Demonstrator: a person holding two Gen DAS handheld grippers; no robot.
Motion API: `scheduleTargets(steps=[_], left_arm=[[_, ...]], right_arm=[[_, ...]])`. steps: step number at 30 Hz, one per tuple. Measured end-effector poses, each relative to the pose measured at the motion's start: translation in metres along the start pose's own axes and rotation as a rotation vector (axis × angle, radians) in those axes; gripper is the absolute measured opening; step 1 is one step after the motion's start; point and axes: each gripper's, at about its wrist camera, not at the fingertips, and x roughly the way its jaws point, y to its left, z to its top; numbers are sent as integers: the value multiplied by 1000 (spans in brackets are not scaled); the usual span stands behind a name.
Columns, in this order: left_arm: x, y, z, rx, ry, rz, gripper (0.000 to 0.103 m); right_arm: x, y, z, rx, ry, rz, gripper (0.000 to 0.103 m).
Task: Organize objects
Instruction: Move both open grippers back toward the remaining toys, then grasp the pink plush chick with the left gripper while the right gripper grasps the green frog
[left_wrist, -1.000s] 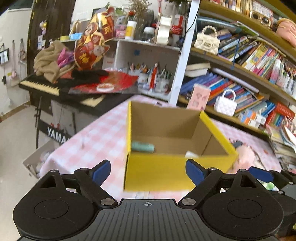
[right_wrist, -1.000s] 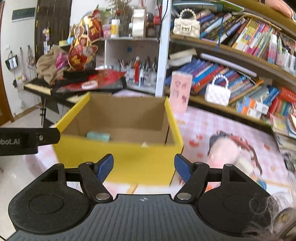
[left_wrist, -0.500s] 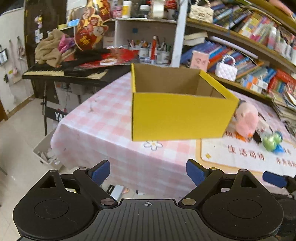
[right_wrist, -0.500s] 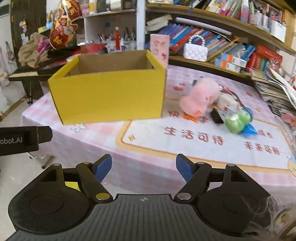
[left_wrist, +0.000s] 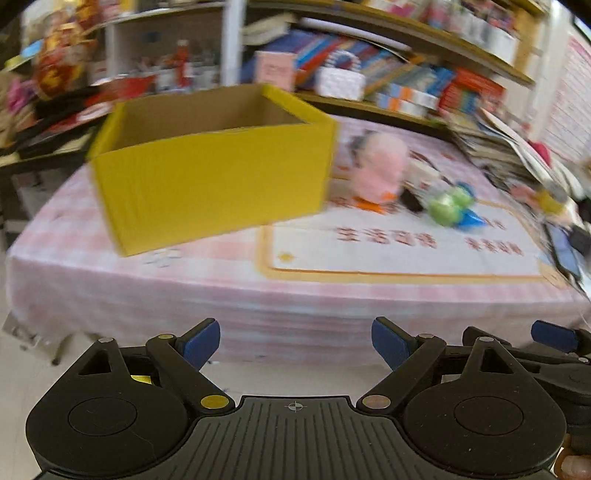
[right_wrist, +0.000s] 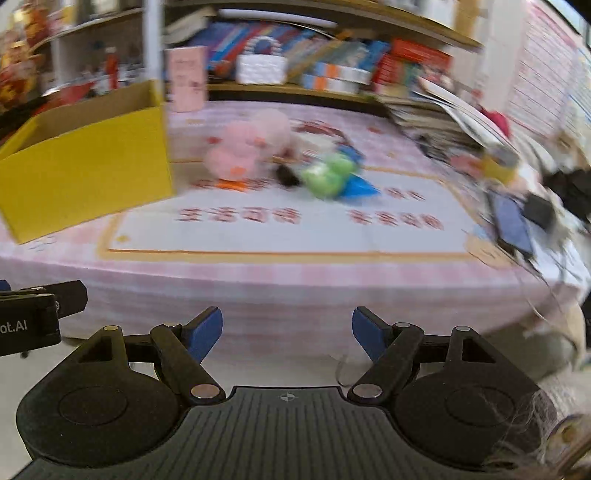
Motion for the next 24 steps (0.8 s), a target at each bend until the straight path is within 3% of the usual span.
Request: scheduleTargets(steps=[11, 20, 24], left_arm=[[29, -66, 16, 139, 45, -95, 92], [46, -85, 47, 140, 2, -66, 91], [54, -93, 68, 121, -57, -20, 91]], right_arm=[[9, -68, -1, 158, 51, -128, 76], [39, -89, 31, 159, 39, -78, 75], [56, -99, 54, 177, 10, -24, 68]])
